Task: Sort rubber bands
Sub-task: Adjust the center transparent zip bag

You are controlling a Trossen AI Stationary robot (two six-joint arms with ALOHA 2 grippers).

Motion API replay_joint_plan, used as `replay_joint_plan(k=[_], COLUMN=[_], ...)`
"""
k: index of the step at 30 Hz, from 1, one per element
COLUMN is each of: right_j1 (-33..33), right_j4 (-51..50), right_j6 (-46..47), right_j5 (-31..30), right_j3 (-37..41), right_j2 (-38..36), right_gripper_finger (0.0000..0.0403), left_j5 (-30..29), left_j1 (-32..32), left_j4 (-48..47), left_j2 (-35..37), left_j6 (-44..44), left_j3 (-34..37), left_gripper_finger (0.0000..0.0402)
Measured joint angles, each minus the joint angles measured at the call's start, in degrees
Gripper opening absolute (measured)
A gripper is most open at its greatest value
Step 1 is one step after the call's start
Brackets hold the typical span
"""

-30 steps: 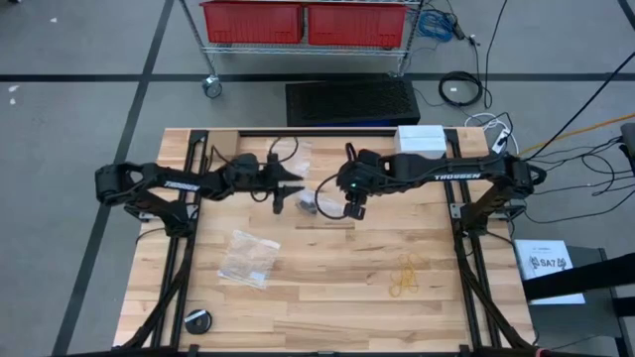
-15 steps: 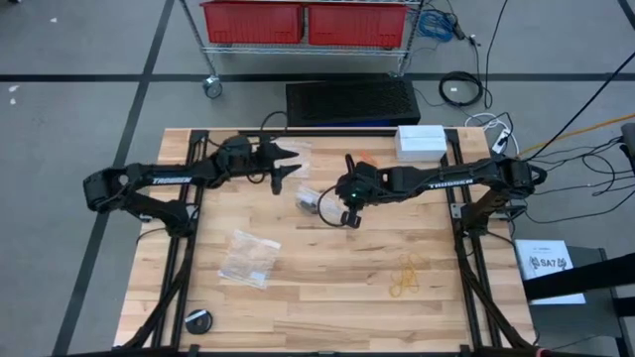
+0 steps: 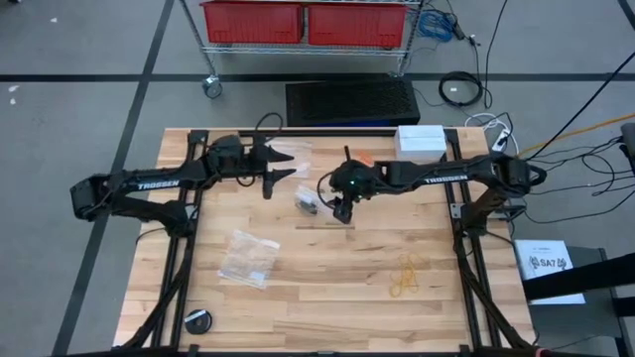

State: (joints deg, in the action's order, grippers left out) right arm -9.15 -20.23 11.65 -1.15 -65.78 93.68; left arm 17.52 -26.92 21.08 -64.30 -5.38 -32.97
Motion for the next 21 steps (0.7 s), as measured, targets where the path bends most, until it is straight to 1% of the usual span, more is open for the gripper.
replay_joint_plan(k=[2,3,6,8,11,13,15,19,21], right_j1=[-1.5,-2.0,-2.5,-2.2,-1.8,-1.7,-1.5,-0.5,0.1], right_j4=[0.9,1.4,4.0,5.8,7.0,7.0,7.2,7.2,7.1], right_j6=[-0.2,-0.3,-0.3,-0.3,-0.3,-0.3,-0.2,-0.6,-1.0], right_j5=[0.9,3.2,13.4,16.5,16.5,16.3,16.2,16.1,16.1], right_j3=[0.0,0.0,0.0,0.0,0.0,0.0,0.0,0.0,0.0], right_j2=[1.4,2.4,5.3,6.9,8.5,8.6,8.2,6.2,5.1], right_gripper_finger=[0.0193,0.0192,0.0186,0.018,0.0162,0.0139,0.0106,0.0018,0.001], left_j5=[0.0,0.0,0.0,0.0,0.0,0.0,0.0,-0.1,-0.1], left_j1=[0.0,0.0,0.0,0.0,0.0,0.0,0.0,0.0,0.0], left_j4=[-0.2,-0.3,-1.5,-1.2,-1.2,-1.1,-1.1,-1.1,-0.8], left_j2=[-0.1,-0.3,-0.6,-0.5,-0.5,-0.5,-0.5,-0.5,-0.5], left_j6=[-0.1,-0.1,-0.1,-0.6,-1.0,-1.0,-1.1,-1.2,-1.4], left_j3=[0.0,0.0,0.1,0.1,0.1,0.1,0.1,0.1,0.3], left_gripper_finger=[0.0187,0.0187,0.0187,0.0187,0.0187,0.0187,0.0187,0.0187,0.0187])
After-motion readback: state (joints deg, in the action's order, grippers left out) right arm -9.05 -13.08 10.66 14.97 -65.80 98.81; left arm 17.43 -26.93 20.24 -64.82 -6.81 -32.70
